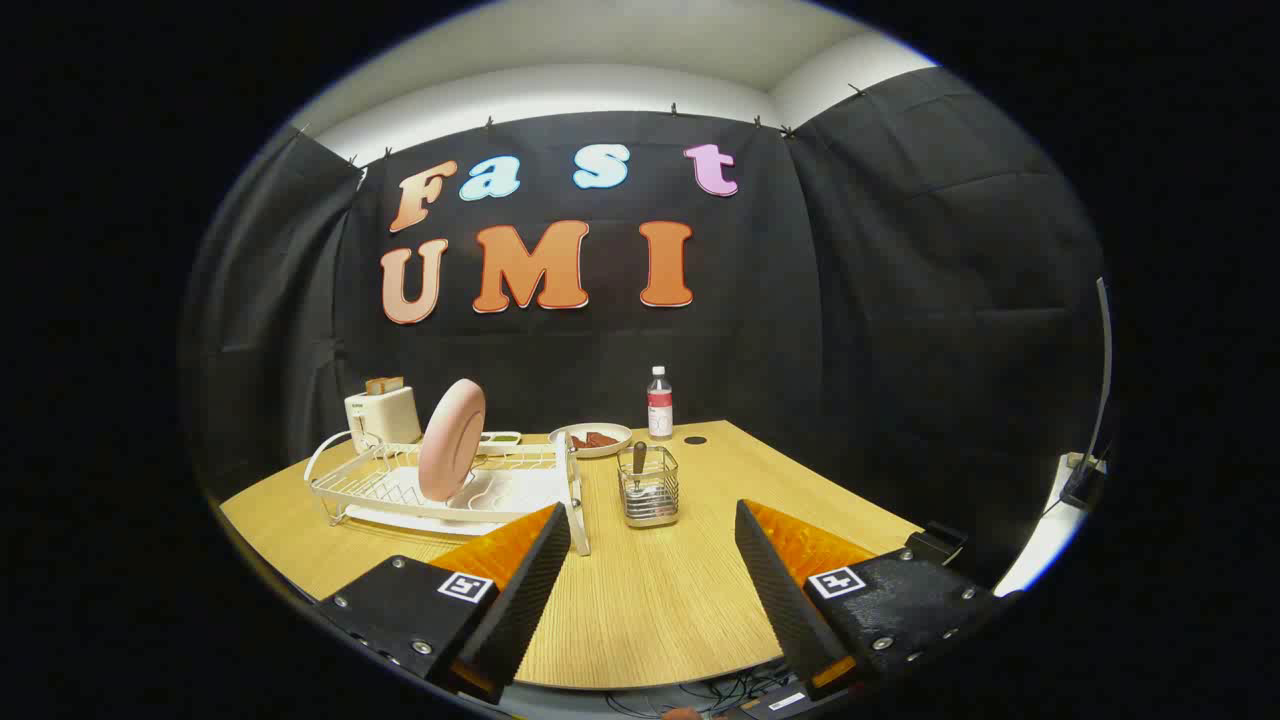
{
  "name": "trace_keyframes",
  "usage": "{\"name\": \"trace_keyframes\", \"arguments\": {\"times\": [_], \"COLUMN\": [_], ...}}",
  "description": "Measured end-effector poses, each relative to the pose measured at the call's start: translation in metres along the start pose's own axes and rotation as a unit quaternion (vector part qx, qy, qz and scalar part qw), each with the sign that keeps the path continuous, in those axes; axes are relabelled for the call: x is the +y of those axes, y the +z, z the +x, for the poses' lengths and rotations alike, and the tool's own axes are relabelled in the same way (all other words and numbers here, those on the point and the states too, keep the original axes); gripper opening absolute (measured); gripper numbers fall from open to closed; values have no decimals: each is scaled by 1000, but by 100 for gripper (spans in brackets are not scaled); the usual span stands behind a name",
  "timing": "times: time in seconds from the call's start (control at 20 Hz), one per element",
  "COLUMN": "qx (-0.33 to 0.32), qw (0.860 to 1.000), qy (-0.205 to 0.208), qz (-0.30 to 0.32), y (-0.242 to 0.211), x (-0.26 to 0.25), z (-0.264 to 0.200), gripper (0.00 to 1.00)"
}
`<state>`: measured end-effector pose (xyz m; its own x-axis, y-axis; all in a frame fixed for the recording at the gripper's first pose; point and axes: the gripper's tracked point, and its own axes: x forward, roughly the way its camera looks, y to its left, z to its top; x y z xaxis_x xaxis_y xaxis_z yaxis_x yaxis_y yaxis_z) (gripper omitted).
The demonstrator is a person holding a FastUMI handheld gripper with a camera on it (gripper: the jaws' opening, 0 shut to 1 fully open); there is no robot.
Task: Take the plate from the dish rack, then take the spoon from the basket and place it into the plate.
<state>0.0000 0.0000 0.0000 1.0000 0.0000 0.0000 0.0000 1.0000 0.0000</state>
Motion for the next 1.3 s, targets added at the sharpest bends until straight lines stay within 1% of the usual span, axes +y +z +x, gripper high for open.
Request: {"name": "trace_keyframes", "arguments": {"times": [0.2,0.3,0.5,0.7,1.05,1.3], "qx": [11,11,10,15,18,15], "qw": [1000,1000,1000,1000,1000,1000], "qy": [2,5,-14,-11,-5,-7], "qz": [12,9,-5,2,-5,7], "y": [-9,-12,-15,-19,-24,-23], "x": [5,8,0,1,4,0], "z": [9,11,17,17,18,18], "gripper": [99,99,99,99,99,99]}}
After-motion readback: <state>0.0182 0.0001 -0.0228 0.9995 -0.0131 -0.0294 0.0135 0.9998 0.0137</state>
